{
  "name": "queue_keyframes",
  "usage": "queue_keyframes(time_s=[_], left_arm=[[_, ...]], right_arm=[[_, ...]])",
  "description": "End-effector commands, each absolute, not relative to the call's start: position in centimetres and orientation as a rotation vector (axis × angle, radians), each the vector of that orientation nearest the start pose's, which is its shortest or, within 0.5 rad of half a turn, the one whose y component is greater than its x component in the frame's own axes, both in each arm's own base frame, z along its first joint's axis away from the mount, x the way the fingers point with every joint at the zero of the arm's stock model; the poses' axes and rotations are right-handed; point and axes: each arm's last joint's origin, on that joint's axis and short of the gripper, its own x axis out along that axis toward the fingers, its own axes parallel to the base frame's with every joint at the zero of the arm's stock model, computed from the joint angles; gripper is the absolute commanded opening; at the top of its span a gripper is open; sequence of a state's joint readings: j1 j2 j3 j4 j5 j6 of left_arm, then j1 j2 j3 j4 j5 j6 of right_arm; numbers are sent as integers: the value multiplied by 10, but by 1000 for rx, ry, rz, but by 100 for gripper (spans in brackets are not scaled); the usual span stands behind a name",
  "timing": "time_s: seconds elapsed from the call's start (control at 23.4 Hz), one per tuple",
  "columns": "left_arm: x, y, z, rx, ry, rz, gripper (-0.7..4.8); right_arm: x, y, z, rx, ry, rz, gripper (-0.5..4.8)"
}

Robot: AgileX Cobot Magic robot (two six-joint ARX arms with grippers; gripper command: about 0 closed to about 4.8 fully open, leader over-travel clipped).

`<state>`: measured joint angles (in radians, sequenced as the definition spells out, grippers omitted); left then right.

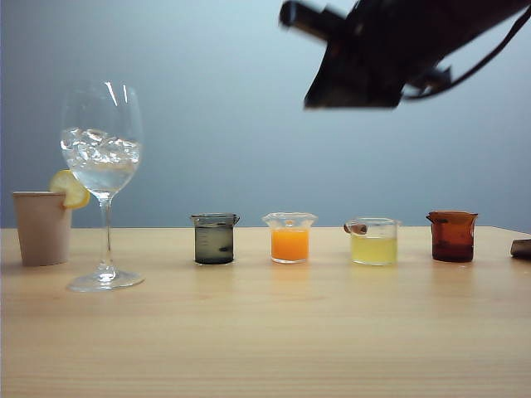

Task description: Pick up the first measuring cup from the left, pour the coconut rum inside into the goblet, and finally put the measuring cup back in its original place.

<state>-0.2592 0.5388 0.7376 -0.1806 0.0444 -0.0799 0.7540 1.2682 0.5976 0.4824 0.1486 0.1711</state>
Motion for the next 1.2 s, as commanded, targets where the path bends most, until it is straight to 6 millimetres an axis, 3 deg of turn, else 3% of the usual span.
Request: queue_keyframes(time_s=[0.04, 0.38, 0.6, 0.64, 0.73, 0.85, 0.94, 1.11, 1.2], left_arm=[[113, -31, 350, -82, -21, -308, -5], [113, -31, 350, -81, -14, -303, -4], [113, -31, 350, -81, -14, -304, -4], [113, -31, 350, -81, -14, -303, -4], [113, -31, 350, -81, -14, -303, -4], [113, -31, 350, -81, -14, -303, -4], [113, -31, 350, -81, -14, -303, -4], [113, -31, 350, -81, -14, -303, -4], [113, -31, 350, -81, -14, -303, -4]], right_arm=[[209, 193, 215, 105, 212, 620, -6], [230, 227, 158, 100, 221, 670, -6], [249, 255, 146, 96, 213, 685, -4], [255, 262, 145, 100, 211, 686, 38], [268, 274, 142, 104, 201, 687, 210], [279, 286, 134, 91, 226, 683, 267], [282, 288, 127, 81, 242, 663, 350], [283, 285, 119, 54, 290, 631, 398], [284, 284, 119, 51, 286, 603, 479]])
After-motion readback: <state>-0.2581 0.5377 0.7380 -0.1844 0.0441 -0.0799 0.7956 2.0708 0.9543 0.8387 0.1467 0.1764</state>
